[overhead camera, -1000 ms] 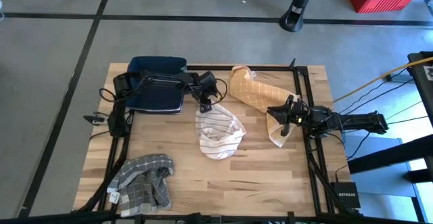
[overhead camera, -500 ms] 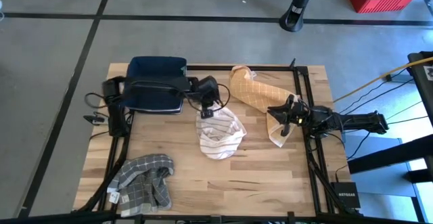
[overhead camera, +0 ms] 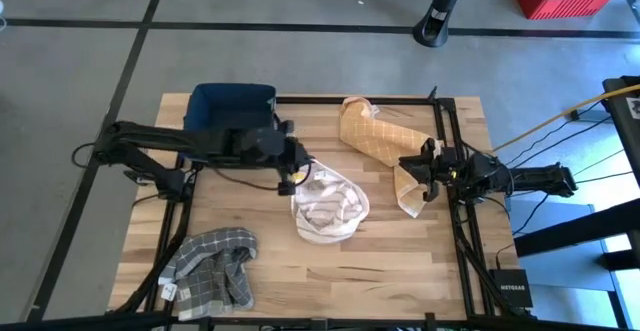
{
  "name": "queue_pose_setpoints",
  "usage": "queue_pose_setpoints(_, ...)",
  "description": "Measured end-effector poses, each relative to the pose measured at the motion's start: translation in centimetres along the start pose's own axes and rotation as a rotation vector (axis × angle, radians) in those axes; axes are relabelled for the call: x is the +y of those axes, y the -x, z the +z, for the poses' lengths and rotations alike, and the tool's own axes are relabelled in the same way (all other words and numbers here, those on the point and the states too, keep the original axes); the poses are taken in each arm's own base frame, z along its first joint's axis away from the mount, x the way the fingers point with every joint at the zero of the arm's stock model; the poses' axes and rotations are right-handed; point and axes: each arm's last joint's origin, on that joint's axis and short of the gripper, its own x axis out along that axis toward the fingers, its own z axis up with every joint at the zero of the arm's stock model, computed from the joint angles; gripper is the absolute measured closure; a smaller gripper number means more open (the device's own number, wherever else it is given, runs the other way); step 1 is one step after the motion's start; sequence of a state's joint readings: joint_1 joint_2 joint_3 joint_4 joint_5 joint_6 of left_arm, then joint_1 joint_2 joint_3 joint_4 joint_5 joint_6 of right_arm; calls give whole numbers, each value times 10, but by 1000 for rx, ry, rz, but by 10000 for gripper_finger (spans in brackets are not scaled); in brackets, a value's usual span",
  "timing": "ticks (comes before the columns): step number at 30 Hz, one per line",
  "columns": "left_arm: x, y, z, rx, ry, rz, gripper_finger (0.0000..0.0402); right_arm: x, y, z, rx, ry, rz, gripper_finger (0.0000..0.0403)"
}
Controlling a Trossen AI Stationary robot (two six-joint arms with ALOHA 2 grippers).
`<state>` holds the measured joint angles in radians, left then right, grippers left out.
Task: Fold towel
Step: Fold the white towel
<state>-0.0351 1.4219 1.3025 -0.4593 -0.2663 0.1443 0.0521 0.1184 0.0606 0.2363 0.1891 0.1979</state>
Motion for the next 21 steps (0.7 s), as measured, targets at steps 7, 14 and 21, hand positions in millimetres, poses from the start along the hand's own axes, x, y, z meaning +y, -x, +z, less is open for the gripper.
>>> queue_pose_setpoints(7, -14, 0, 1, 19, -20, 143, 394, 11, -30, 14, 180, -33, 41, 305)
queue_pose_setpoints(14, -12, -10, -15, 76, -9, 171, 384, 37, -103, 24, 407, 90, 189, 258)
queue_pose_setpoints(21, -13, -8, -14, 67, -6, 168, 382, 76, -179, -7, 596, 478, 223, 259)
